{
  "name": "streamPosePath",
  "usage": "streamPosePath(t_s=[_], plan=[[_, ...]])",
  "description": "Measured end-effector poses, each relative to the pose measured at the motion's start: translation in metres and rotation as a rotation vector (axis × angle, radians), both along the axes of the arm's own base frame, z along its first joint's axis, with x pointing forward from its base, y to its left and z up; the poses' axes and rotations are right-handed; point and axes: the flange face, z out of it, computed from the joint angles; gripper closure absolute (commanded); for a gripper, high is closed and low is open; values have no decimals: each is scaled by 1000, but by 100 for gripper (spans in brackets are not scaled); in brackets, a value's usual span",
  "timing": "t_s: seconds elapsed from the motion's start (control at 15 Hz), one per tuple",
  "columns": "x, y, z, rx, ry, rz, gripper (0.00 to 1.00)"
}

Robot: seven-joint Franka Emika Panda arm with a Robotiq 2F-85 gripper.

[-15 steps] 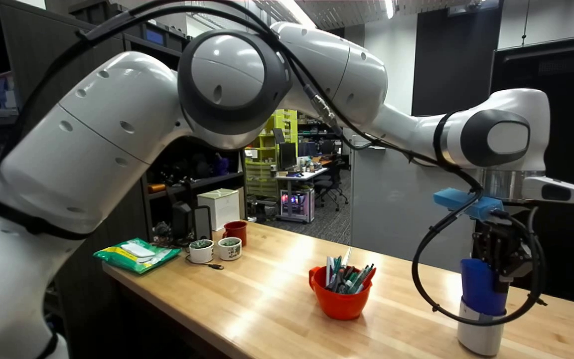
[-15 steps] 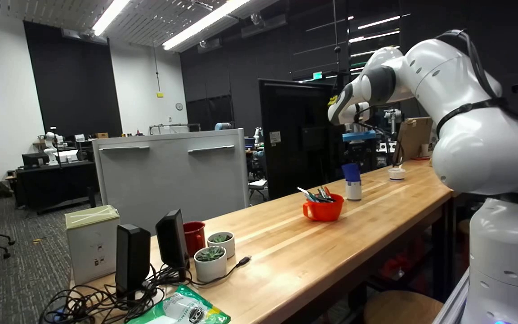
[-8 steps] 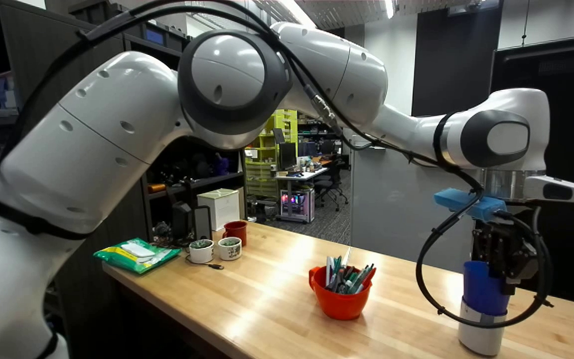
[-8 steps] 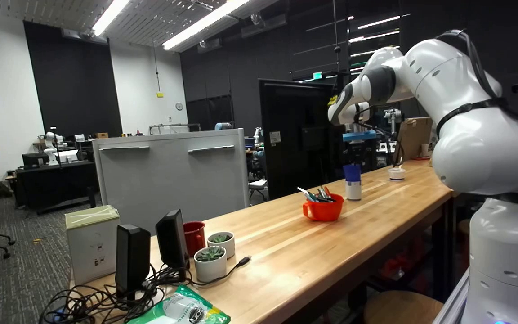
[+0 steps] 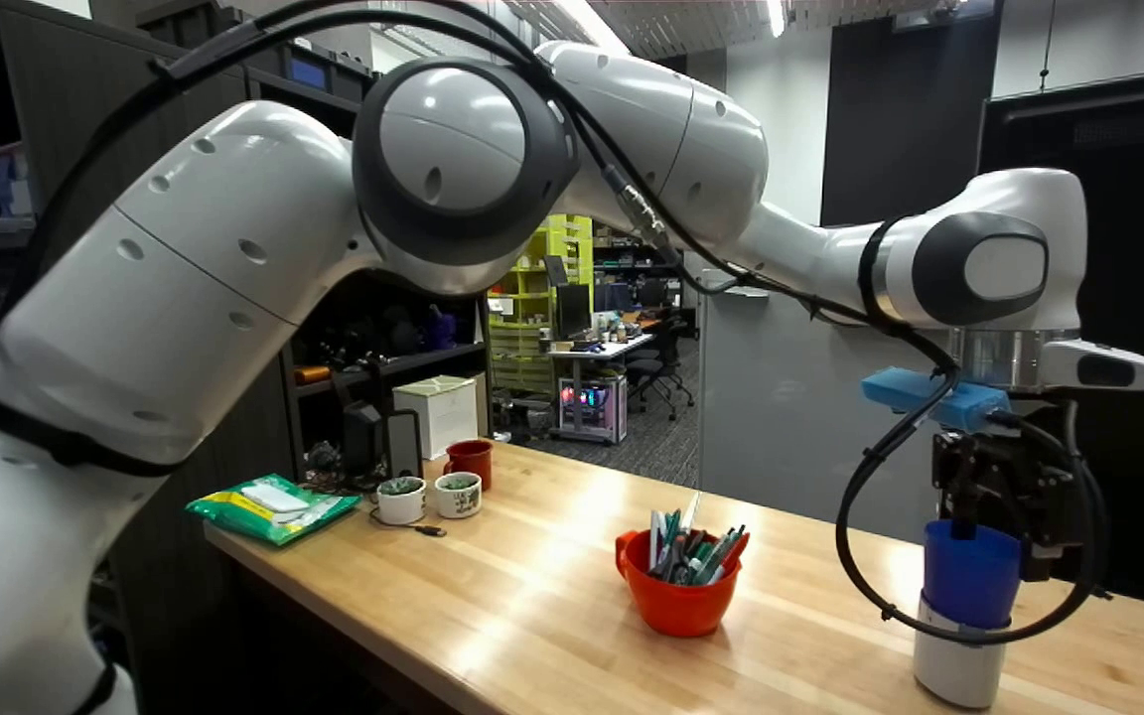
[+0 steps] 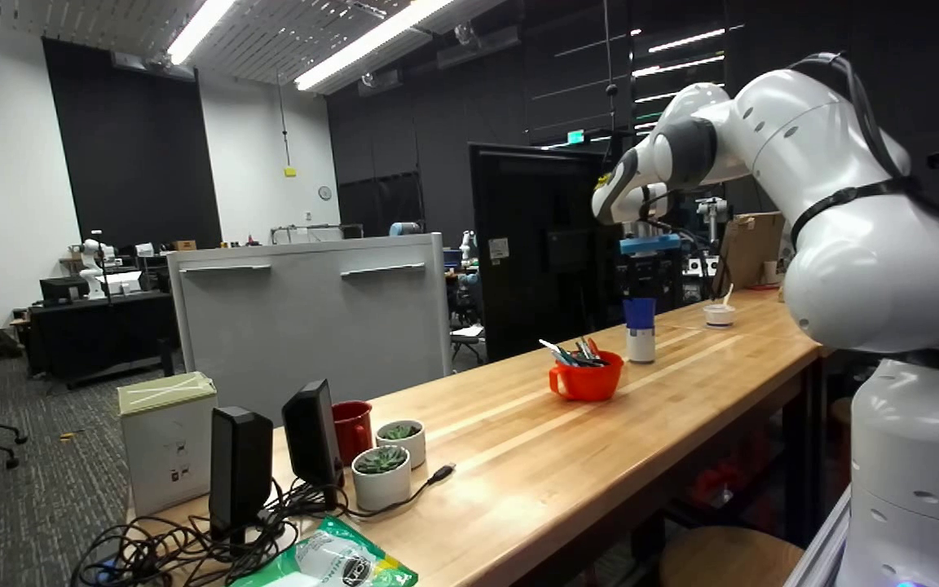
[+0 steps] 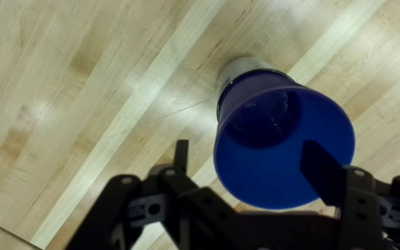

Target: Put the blue cup in the white cup

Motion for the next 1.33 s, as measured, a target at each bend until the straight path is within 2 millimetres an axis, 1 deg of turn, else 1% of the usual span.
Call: streamPosePath(t_s=[0.2,0.4,0.67,0.93,1.07,1.33], plan=[[2,4,14,-11,-10,43,0],[3,9,32,-26,-22,97,0],[1,21,64,-28,-16,230,0],[-1,41,103,-17,-14,395,0],[-2,54,119,2,-10,479,0],[-5,78,139,55,9,643,0]])
